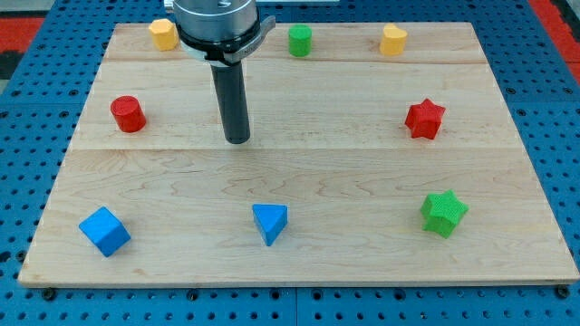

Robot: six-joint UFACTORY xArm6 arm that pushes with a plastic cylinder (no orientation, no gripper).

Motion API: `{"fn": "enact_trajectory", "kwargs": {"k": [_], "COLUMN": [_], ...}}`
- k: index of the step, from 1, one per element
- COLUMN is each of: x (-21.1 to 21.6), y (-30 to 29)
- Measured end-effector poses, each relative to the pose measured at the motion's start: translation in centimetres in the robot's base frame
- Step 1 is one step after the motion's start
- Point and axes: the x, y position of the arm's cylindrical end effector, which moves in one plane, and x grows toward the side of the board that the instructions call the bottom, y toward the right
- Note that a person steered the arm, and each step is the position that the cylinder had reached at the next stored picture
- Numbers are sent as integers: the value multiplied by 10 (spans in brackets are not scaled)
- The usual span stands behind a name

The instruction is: Push the red star to the bottom of the heart

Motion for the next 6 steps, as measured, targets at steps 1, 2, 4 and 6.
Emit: {"fn": "enact_trajectory", "kwargs": {"k": [1,2,4,6], "x": [-3,-13,-12,-1], "y": [0,0,48,90]}}
